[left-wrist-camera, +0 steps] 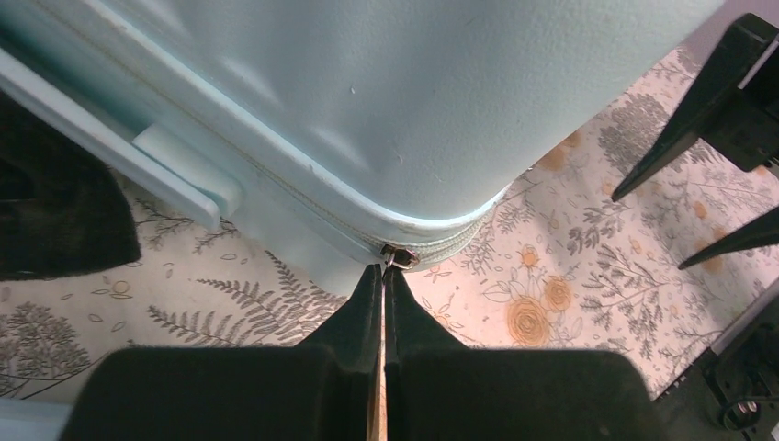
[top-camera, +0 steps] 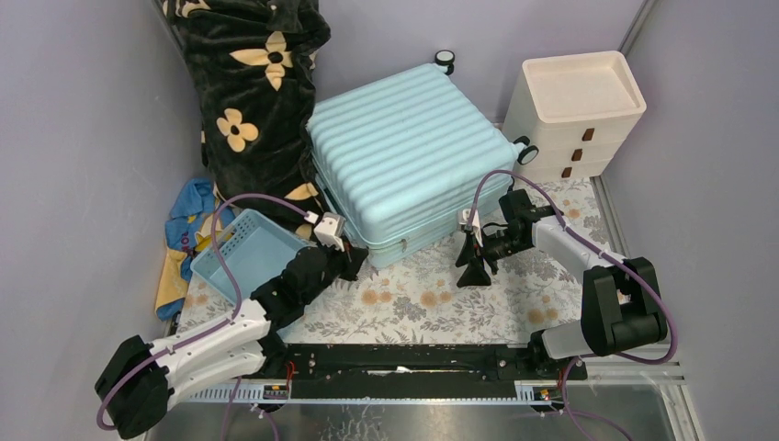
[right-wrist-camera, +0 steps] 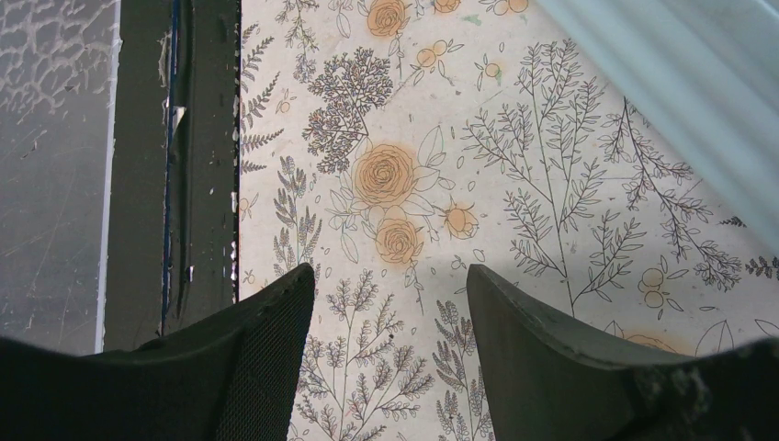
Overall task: Open, take out, and arrange the luggage
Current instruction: Unzip the luggage at the center of the board.
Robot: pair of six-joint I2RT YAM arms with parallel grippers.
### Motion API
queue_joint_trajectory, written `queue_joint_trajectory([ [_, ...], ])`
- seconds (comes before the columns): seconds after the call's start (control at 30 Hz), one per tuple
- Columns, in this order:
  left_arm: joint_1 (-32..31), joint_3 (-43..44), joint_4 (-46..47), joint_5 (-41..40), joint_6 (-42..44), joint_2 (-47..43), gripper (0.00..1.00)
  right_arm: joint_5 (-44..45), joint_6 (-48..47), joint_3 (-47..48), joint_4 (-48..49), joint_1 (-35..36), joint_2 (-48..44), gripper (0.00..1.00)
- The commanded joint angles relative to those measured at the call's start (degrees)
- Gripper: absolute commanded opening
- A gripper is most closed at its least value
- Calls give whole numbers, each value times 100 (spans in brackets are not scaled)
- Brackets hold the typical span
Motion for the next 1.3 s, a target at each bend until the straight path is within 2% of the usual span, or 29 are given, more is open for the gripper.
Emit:
queue_joint_trajectory([
  [0.0,551,321,101,-1013,418,152,0,-62,-128,200,-102,76,-19,69],
  [0.23,904,392,121,-684,621,266,0,-304,-207,241,-145,88,-305,70],
  [0.27,947,384,143,-638,629,284,0,-365,-169,295,-135,89,-437,74],
  [0.3,986,371,175,-585,635,298,0,-392,-26,387,-82,102,-601,96],
  [0.33,1025,353,207,-532,654,302,0,-392,178,568,13,130,-800,99],
  [0.47,1137,252,355,-383,819,291,0,-214,1280,1563,405,436,-1298,100],
  [0.57,1193,215,469,-247,849,298,0,-84,2563,2594,921,936,-993,100],
  [0.6,1206,215,509,-197,863,321,0,40,3261,2884,1247,1124,-809,100],
  [0.67,1241,217,603,-109,888,374,0,677,3944,3441,1793,1633,-392,100],
  [0.83,1288,127,1027,117,961,526,0,3135,4574,4960,2029,2925,911,100],
  [0.97,1313,14,1284,221,1044,488,0,4626,5134,5678,1991,3338,1747,100],
  [1.13,1341,-143,1407,222,1186,302,0,6176,5210,5554,2318,3811,2056,100],
  [1.27,1349,-227,1441,85,1305,161,0,6729,5101,5243,2307,3918,2095,100],
])
